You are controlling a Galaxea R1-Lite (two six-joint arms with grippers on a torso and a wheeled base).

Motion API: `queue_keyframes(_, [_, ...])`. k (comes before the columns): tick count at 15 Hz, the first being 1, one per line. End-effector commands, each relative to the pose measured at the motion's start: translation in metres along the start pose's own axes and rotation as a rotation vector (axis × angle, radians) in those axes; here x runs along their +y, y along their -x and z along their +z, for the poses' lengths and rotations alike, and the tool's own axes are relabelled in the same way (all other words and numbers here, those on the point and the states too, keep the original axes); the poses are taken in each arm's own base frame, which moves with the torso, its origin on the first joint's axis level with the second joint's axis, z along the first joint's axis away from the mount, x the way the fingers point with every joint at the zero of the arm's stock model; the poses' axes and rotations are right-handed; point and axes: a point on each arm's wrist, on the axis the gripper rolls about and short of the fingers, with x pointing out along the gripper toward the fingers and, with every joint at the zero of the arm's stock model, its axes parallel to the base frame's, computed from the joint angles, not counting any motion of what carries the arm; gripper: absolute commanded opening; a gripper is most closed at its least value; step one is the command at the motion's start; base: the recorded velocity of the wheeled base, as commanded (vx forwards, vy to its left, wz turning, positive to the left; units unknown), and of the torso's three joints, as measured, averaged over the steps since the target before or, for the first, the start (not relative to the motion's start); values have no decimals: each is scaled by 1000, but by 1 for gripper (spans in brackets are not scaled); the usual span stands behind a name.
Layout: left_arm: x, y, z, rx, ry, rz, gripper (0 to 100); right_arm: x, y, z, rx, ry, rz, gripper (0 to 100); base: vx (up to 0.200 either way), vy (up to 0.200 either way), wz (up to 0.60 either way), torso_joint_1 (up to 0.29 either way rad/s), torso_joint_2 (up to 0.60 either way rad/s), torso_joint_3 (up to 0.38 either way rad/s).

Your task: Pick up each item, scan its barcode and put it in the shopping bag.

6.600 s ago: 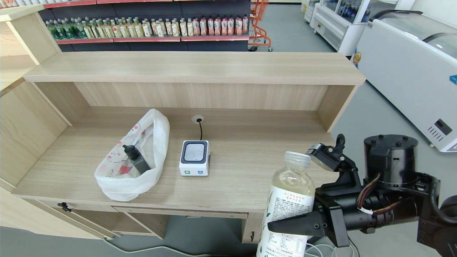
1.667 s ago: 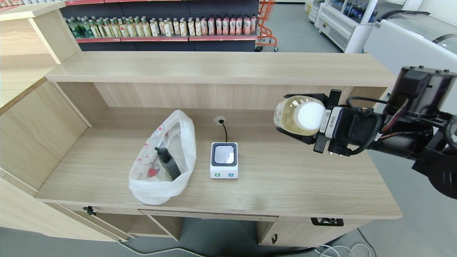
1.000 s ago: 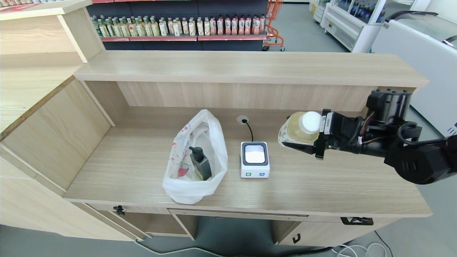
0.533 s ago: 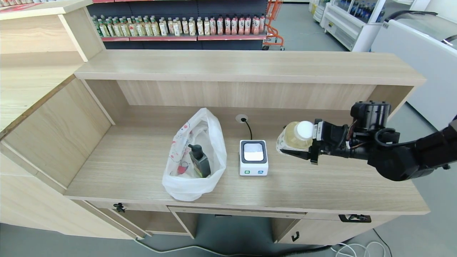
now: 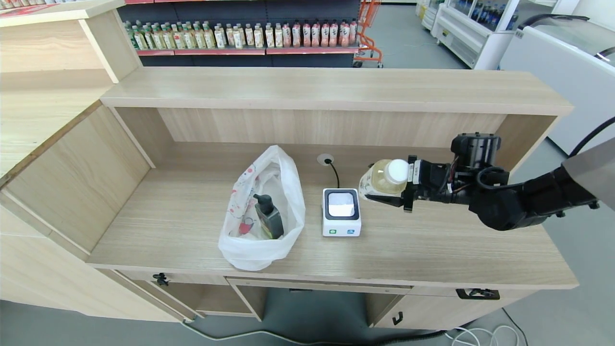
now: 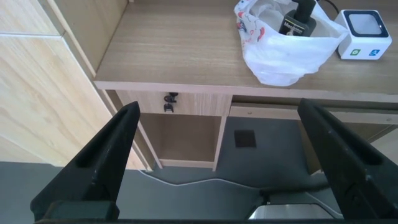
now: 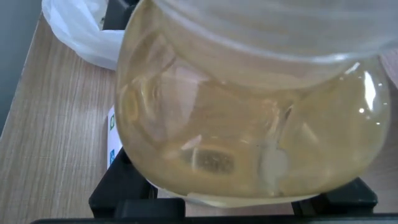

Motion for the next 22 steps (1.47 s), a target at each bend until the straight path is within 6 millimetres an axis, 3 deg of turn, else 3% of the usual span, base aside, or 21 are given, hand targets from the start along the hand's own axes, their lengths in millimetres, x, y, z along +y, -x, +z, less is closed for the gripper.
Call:
queue_keyframes(1, [0, 0, 0, 0, 0, 0, 100, 7, -8, -13, -6, -8, 19, 0, 0, 0, 0, 0, 0, 0])
queue_keyframes(6, [0, 0, 0, 0, 0, 0, 100, 11, -30, -26, -50, 6, 44, 0, 0, 0, 0, 0, 0, 0])
queue_keyframes(18, [0, 0, 0, 0, -8, 0, 100, 3, -50, -42, -176, 76, 78, 0, 0, 0, 0, 0, 0, 0])
queue_keyframes(22, [0, 0, 0, 0, -8, 0, 100, 2, -53, -48, -191, 85, 80, 0, 150, 0, 0, -4, 2, 1])
